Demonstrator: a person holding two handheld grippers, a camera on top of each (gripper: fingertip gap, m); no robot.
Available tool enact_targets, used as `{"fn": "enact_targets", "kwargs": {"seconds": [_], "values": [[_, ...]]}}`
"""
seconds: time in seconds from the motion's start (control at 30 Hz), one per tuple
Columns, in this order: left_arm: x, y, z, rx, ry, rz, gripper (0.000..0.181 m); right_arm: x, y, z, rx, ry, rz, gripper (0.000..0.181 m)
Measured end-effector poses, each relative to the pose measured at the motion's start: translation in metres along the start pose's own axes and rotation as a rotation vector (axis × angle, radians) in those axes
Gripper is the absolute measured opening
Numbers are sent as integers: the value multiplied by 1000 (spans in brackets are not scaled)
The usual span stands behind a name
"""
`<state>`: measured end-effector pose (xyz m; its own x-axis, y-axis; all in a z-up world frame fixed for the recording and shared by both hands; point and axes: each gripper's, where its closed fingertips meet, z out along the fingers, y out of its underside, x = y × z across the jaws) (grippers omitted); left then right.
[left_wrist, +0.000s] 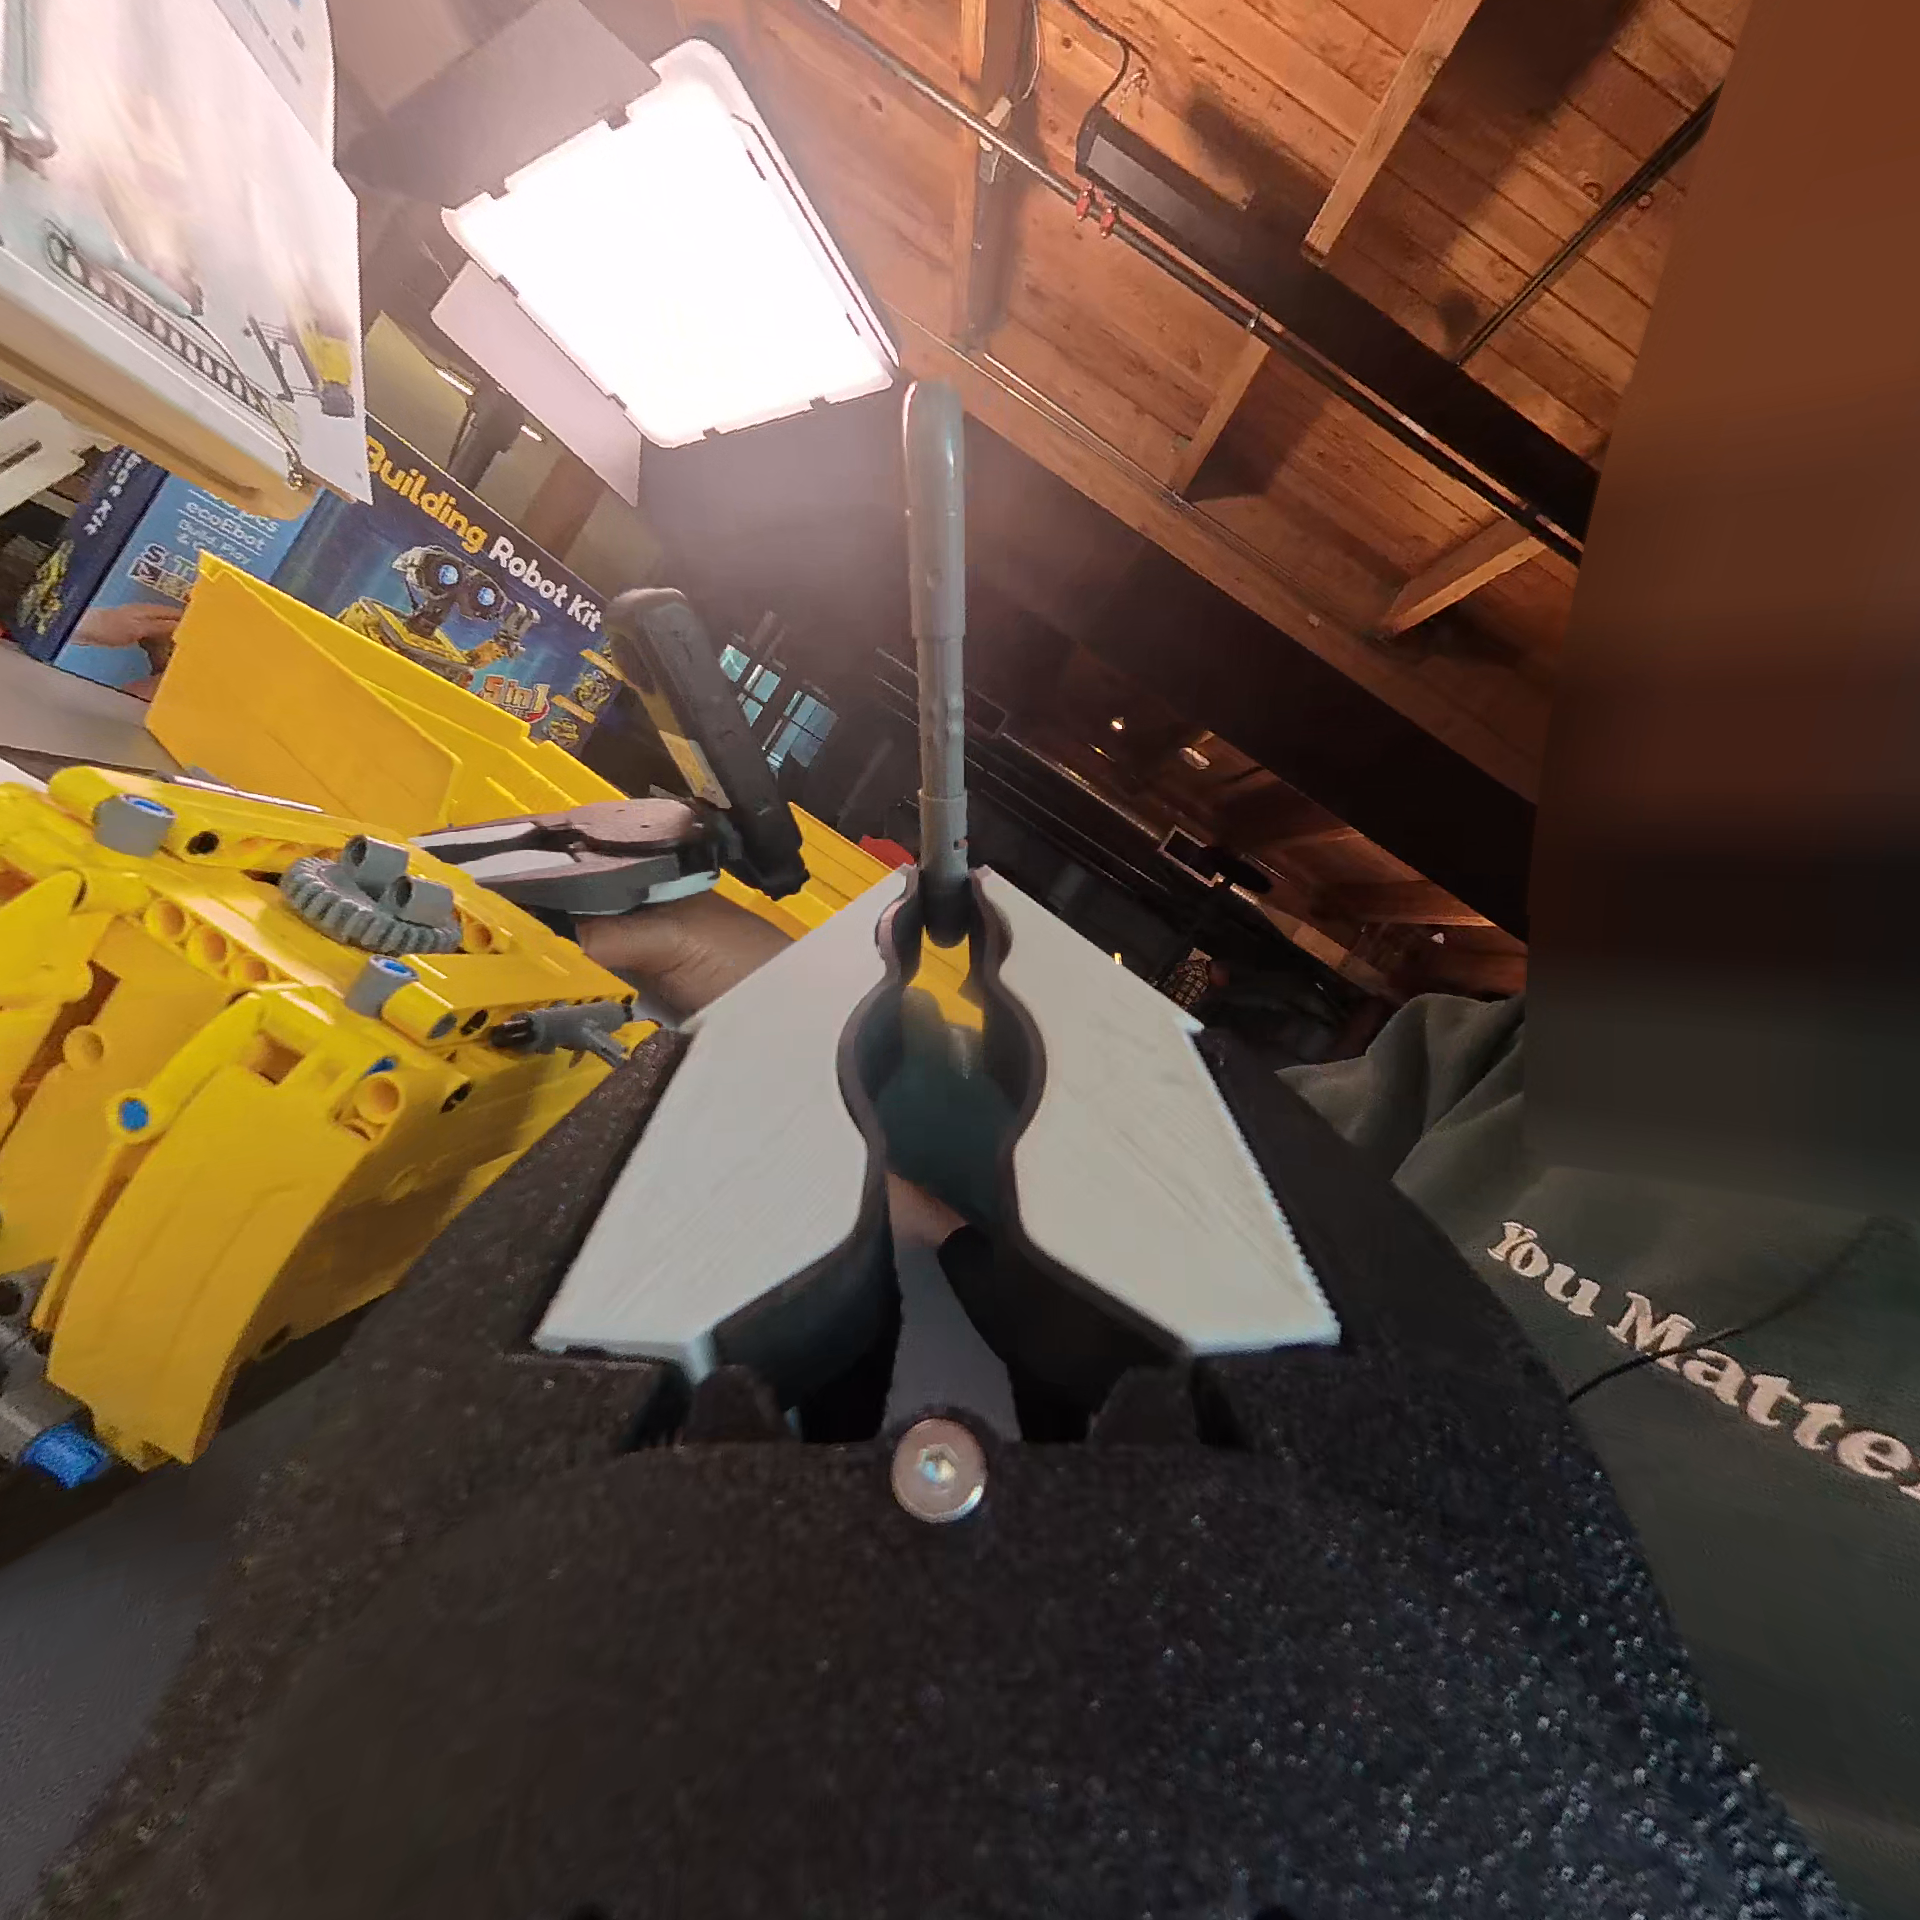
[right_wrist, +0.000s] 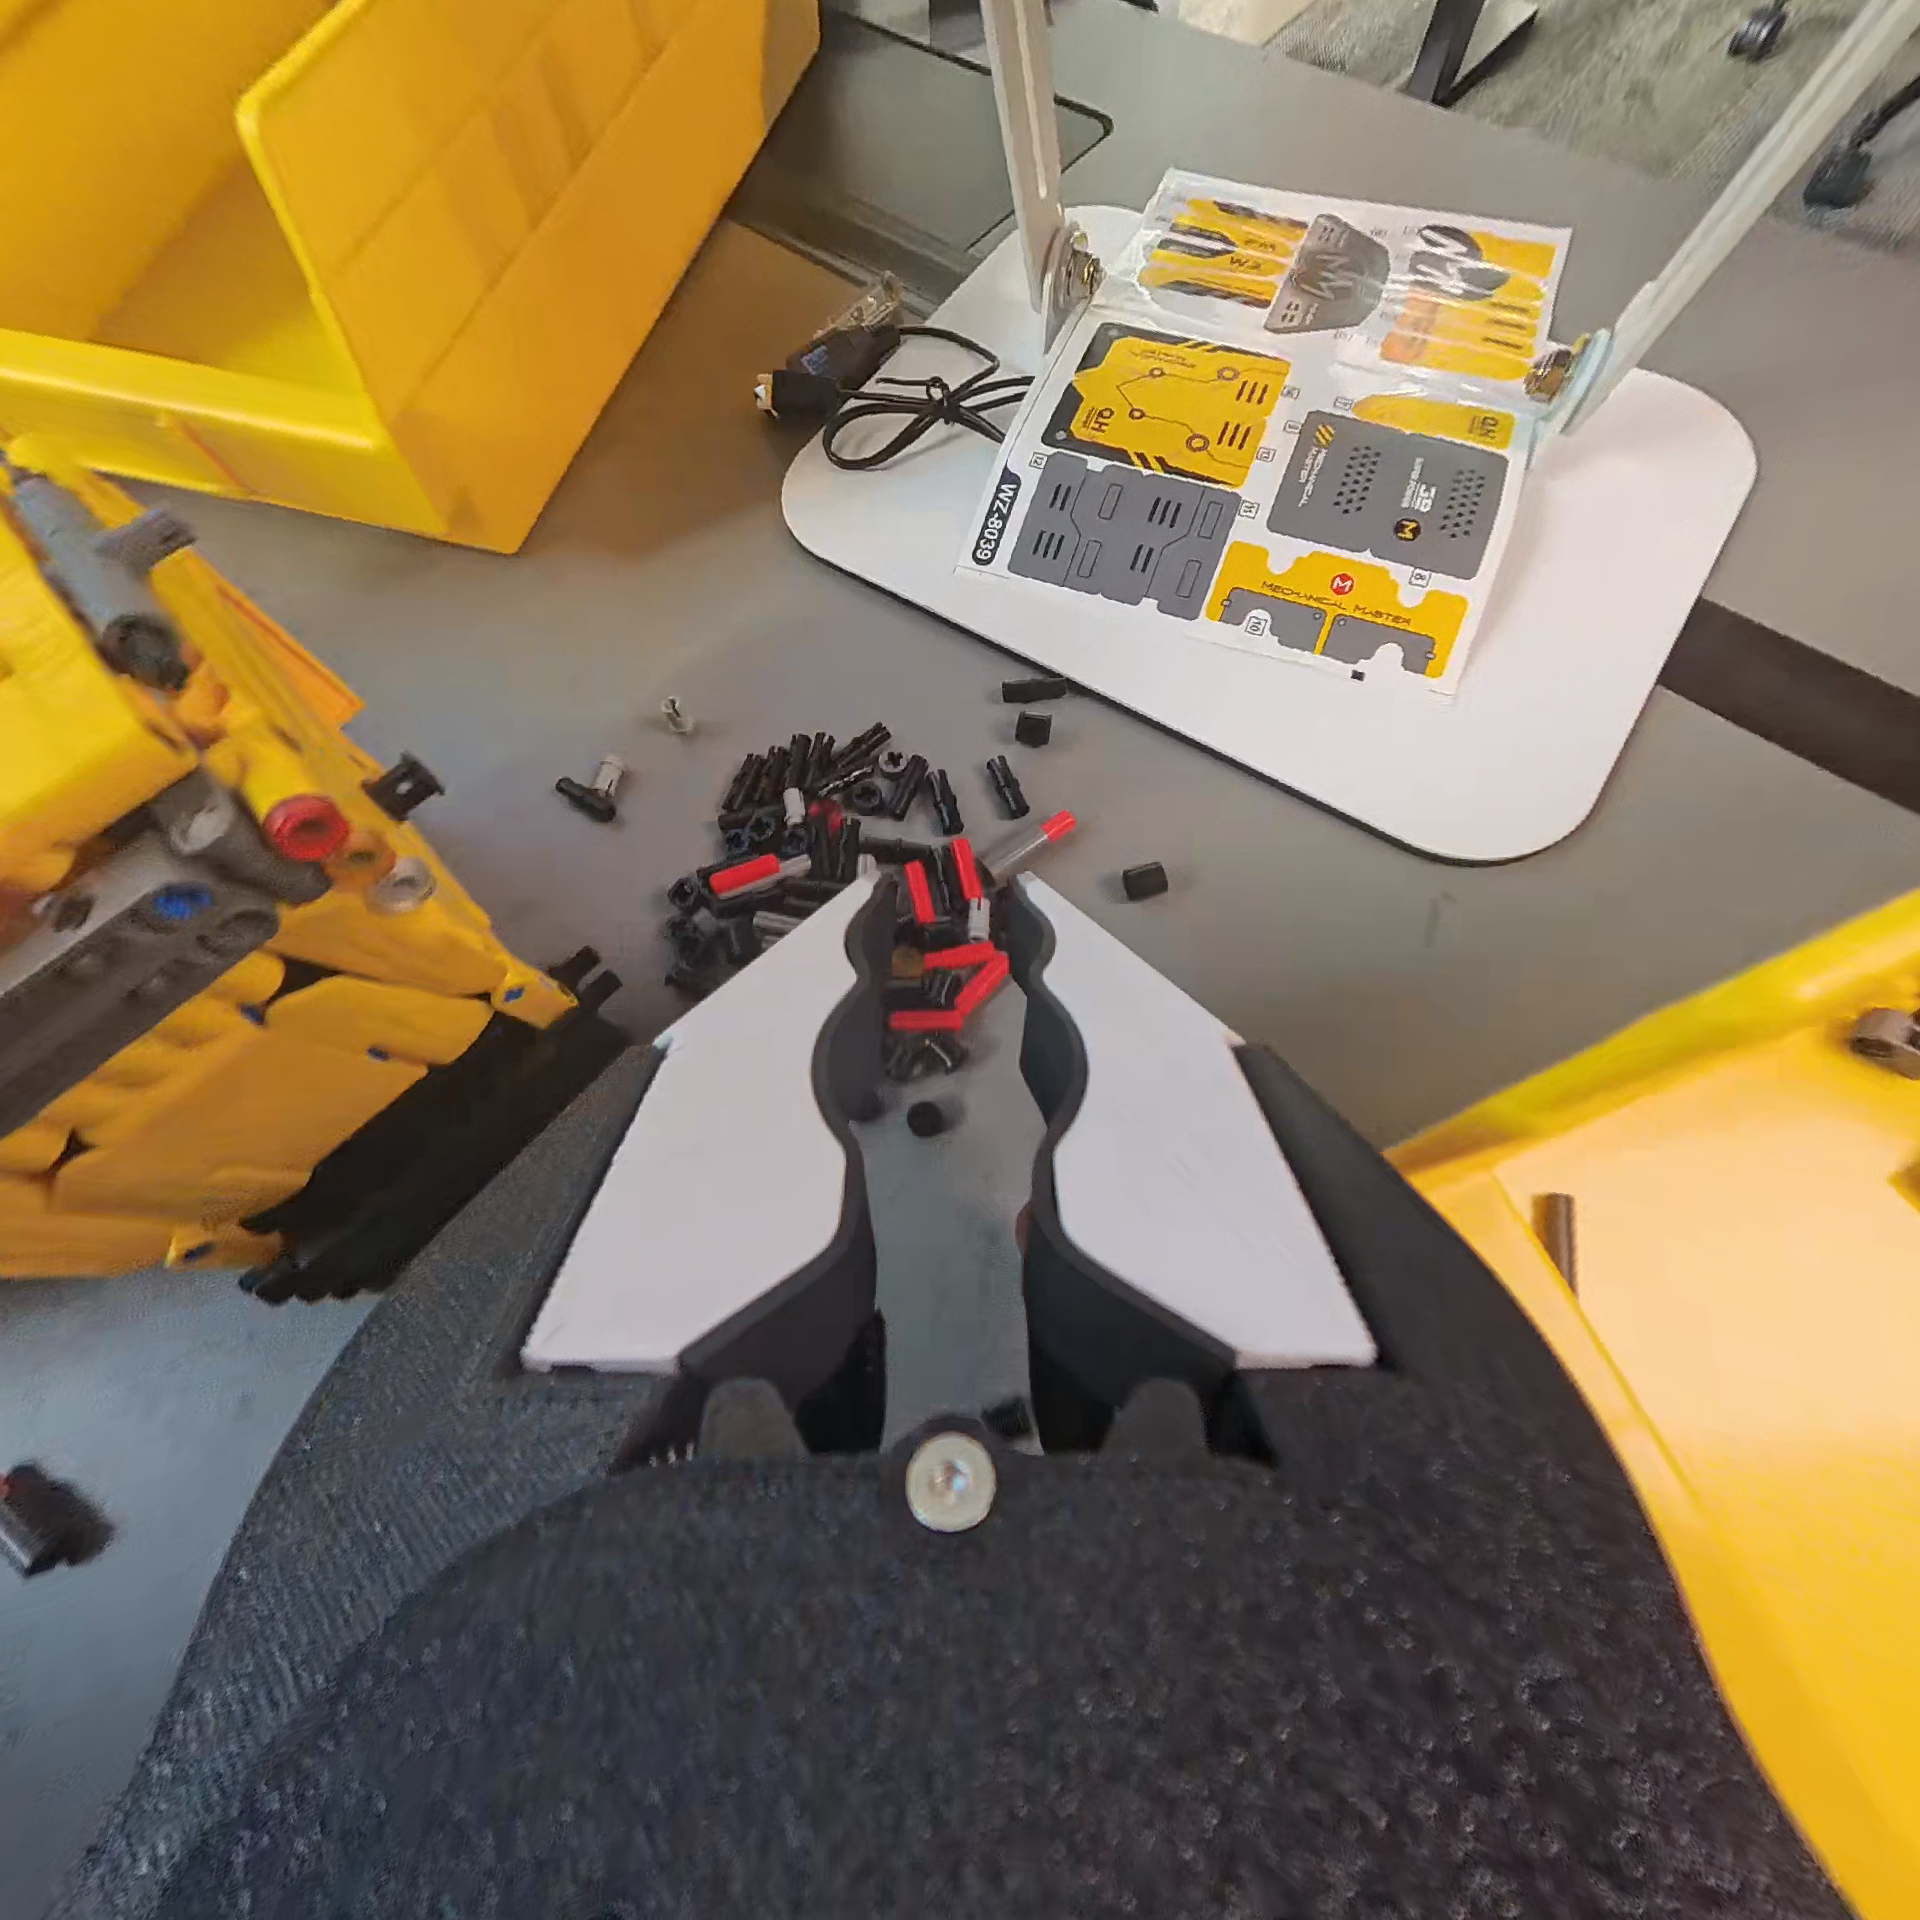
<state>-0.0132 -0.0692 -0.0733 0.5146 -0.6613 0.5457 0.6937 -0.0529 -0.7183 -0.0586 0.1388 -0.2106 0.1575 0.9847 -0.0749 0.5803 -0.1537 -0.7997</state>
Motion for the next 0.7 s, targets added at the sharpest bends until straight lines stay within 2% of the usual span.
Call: {"fn": "enact_targets", "kwargs": {"seconds": [0.13,0.47,0.7], "values": [[4,-3,-3,12,9,9,6,12,1,26,-50,68,36,23],[12,4,2,-12,46,-1,6,16,11,36,-266,90,-16,13],[14,5,2,-20,54,8,6,13,10,35,-246,47,-87,6]]}}
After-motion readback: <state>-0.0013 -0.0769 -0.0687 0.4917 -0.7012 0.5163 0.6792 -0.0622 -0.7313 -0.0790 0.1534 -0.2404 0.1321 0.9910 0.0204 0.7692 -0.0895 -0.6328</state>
